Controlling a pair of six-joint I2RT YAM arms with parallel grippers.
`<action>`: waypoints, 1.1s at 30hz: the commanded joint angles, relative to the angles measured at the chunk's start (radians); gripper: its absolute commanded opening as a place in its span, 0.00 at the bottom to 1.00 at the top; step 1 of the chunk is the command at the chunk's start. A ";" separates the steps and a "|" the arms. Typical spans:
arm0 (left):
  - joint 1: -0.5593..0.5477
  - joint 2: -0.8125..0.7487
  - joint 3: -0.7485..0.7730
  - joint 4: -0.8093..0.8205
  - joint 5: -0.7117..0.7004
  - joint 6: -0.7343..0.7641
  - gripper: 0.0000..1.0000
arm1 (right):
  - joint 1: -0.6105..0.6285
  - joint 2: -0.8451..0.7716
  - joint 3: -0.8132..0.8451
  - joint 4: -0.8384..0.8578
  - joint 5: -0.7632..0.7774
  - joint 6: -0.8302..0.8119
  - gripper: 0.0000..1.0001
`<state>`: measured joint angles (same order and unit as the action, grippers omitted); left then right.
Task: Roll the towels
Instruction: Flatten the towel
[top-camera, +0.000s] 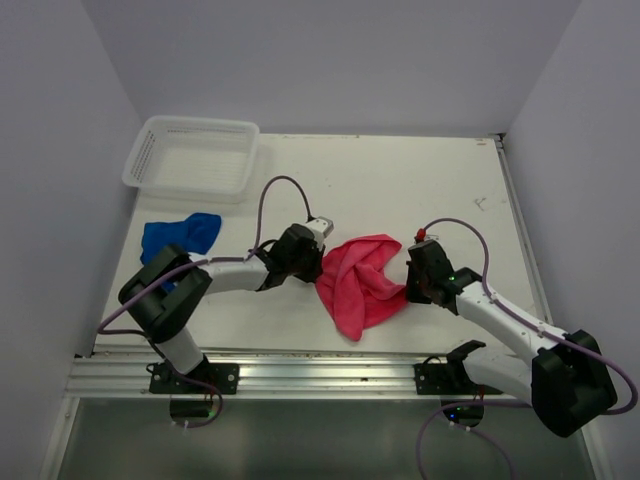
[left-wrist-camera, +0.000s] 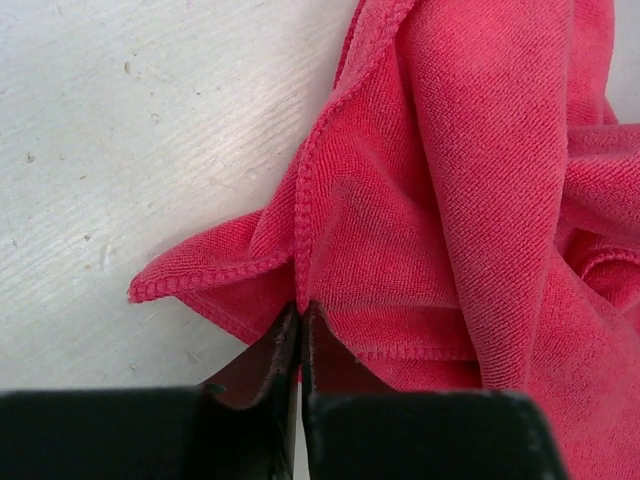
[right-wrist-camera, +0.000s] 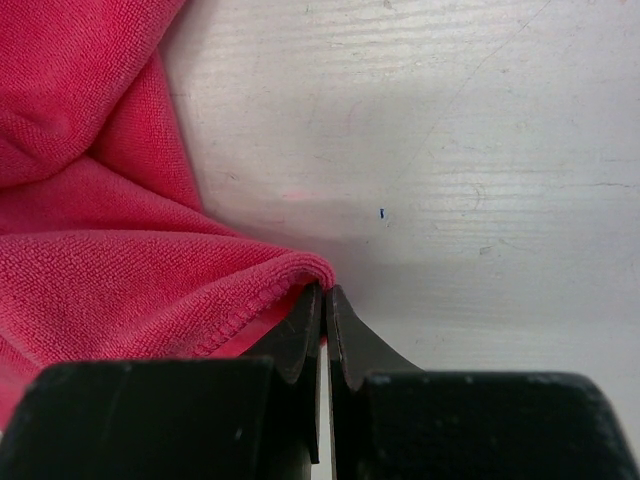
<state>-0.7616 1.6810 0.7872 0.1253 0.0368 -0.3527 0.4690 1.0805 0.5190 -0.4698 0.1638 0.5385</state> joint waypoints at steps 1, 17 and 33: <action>-0.005 -0.053 -0.016 0.044 -0.034 0.004 0.00 | -0.006 -0.007 -0.001 0.023 -0.006 -0.008 0.00; -0.004 -0.333 0.299 -0.627 -0.681 -0.045 0.00 | -0.007 -0.004 0.185 -0.062 0.137 -0.063 0.00; -0.001 -0.460 0.422 -0.849 -1.063 0.003 0.00 | -0.081 0.107 0.426 -0.059 0.145 -0.103 0.00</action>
<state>-0.7643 1.2781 1.1595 -0.6773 -0.8738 -0.3725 0.4229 1.1801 0.8722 -0.5301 0.2993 0.4545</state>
